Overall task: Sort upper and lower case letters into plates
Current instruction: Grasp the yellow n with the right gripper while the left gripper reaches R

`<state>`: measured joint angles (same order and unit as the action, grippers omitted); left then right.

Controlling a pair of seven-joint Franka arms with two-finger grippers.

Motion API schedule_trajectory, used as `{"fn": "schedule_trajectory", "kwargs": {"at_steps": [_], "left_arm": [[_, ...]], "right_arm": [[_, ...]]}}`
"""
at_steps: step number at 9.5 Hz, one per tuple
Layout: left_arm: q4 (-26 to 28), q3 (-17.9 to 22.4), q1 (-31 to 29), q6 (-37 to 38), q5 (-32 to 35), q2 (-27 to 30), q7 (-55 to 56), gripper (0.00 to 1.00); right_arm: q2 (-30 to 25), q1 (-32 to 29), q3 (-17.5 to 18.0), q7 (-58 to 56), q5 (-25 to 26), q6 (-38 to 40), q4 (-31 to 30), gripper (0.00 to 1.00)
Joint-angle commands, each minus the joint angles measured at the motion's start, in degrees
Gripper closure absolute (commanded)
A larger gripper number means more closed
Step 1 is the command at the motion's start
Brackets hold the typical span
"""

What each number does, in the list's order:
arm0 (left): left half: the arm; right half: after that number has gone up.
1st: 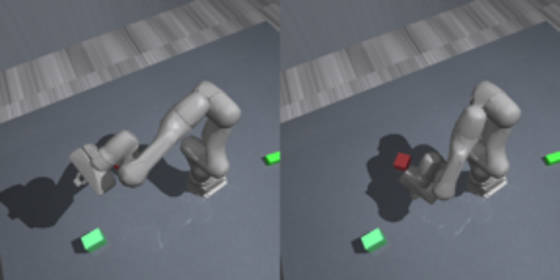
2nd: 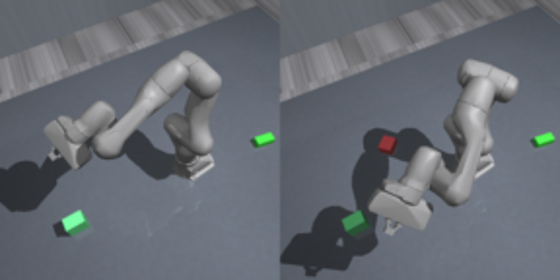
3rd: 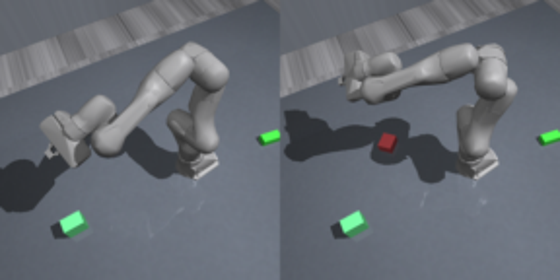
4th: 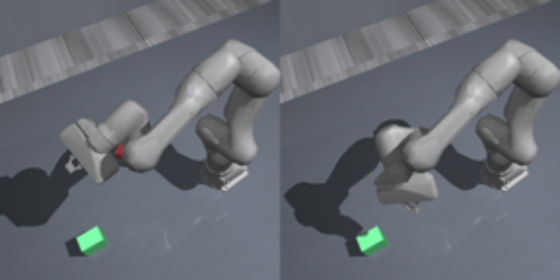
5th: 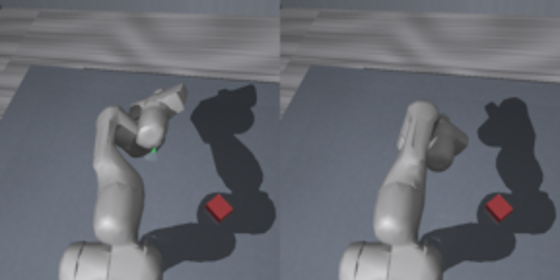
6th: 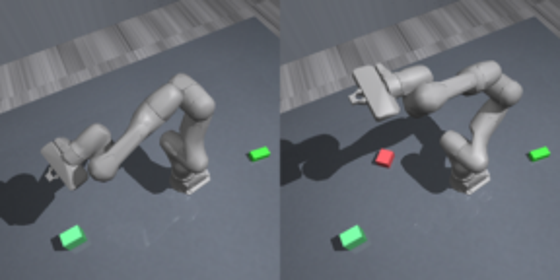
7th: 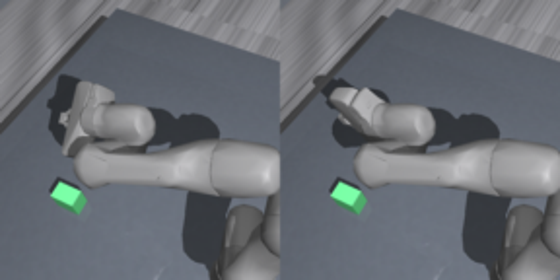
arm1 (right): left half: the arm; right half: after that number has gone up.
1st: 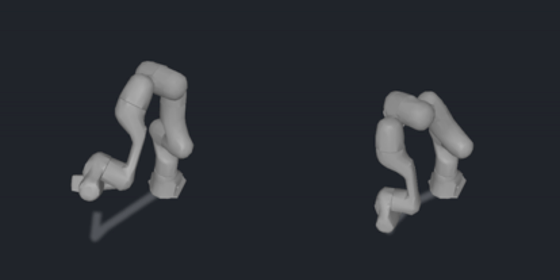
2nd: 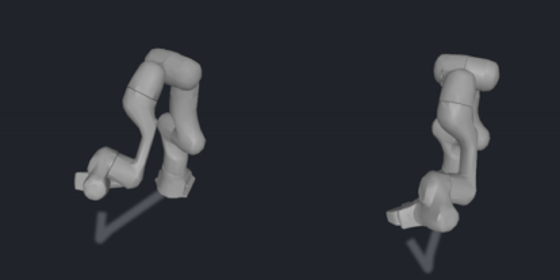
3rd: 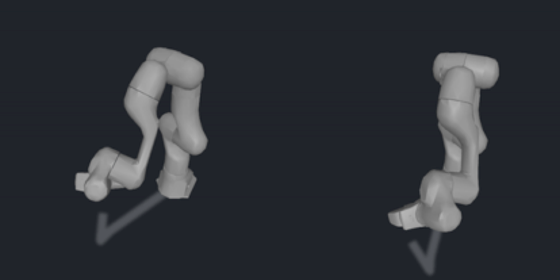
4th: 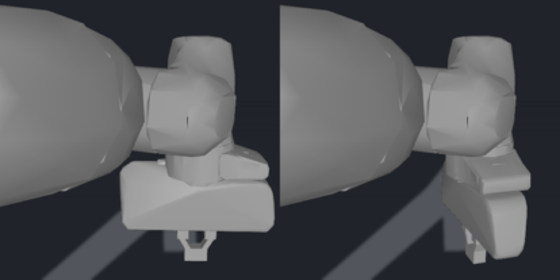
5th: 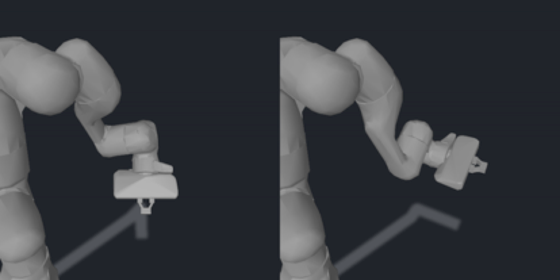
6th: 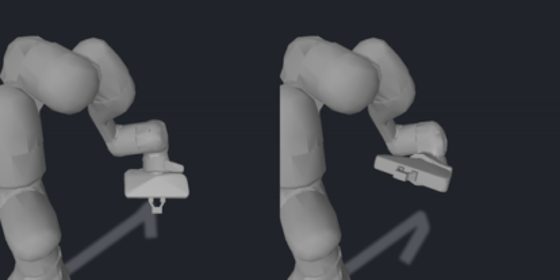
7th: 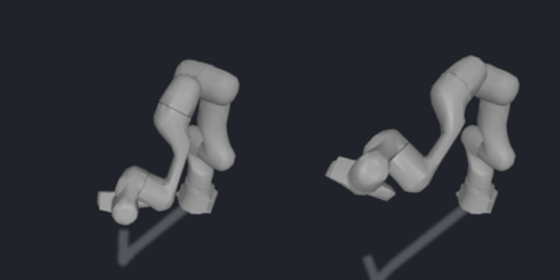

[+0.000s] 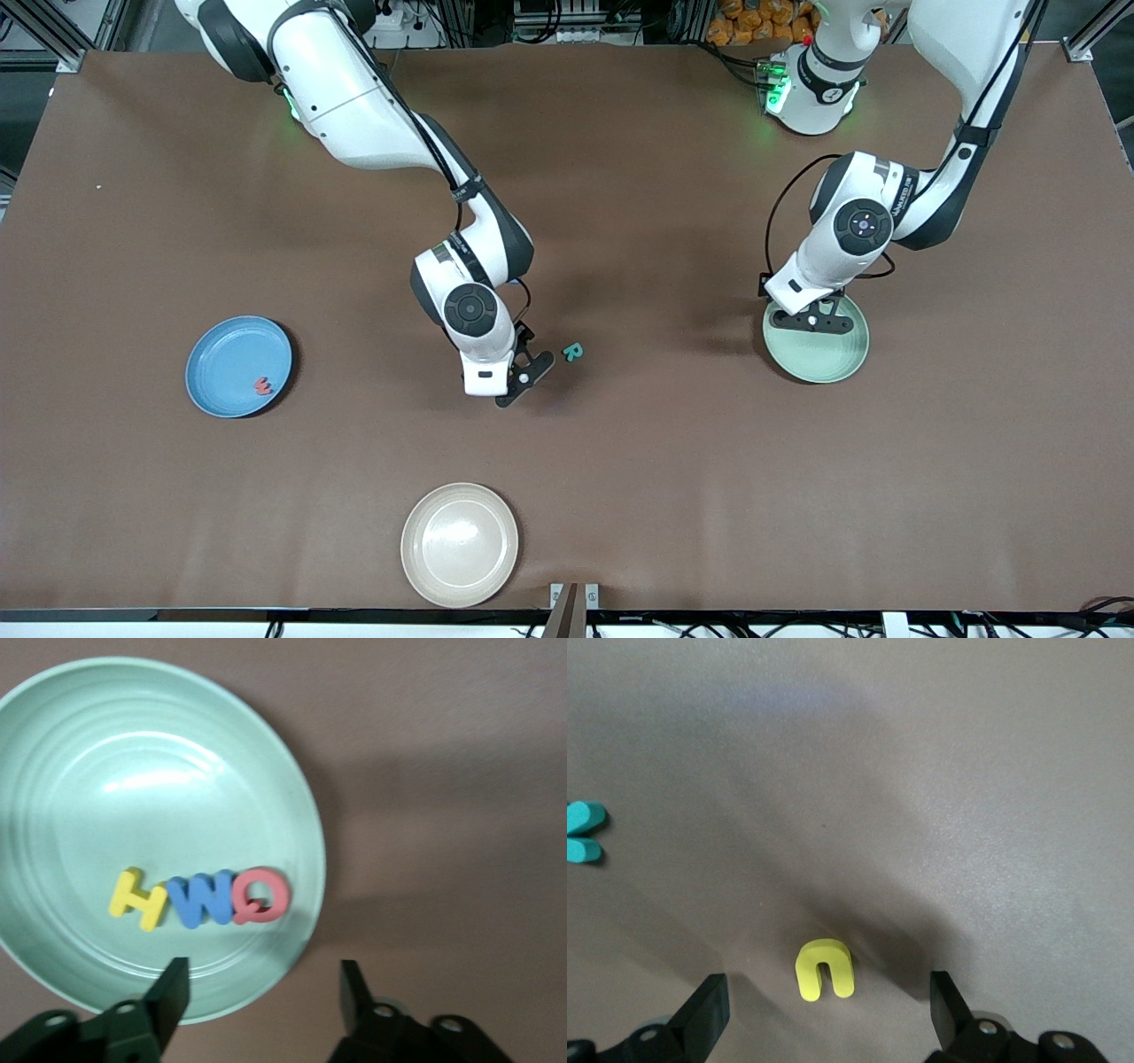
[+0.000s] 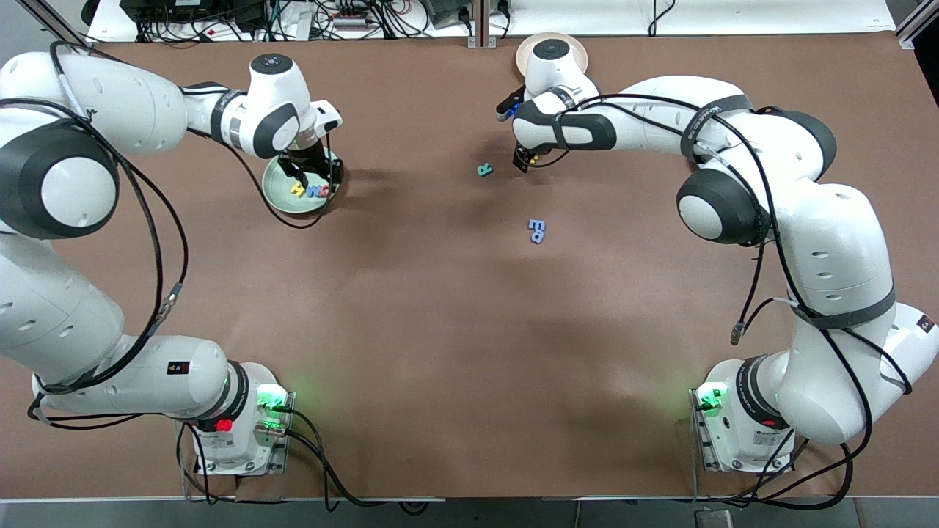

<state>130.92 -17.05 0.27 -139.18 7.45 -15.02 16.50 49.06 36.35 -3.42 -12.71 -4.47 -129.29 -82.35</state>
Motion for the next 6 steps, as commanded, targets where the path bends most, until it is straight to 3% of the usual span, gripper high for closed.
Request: {"fn": "schedule_trajectory", "kwargs": {"at_steps": [1, 2, 3, 6], "left_arm": [[-4.5, -0.08, 5.41, 0.05, -5.06, -1.74, 2.9, 0.0], [-10.19, 0.0, 9.19, 0.05, -5.69, -5.5, 10.67, 0.0], [-16.07, 0.0, 11.4, 0.05, -5.61, -9.28, 15.79, 0.0], [-28.15, 0.09, 15.01, -0.22, -5.43, -18.53, 19.69, 0.0]], "right_arm": [[1.3, 0.12, -0.19, -0.65, -0.54, -0.96, 2.02, 0.61], [1.3, 0.04, -0.19, -0.65, -0.37, -2.27, 1.85, 0.87], [1.3, -0.22, -0.19, -0.99, -0.37, -3.07, 1.5, 1.0], [1.21, -0.49, -0.19, -1.26, -0.37, -2.99, 1.41, 1.0]]}}
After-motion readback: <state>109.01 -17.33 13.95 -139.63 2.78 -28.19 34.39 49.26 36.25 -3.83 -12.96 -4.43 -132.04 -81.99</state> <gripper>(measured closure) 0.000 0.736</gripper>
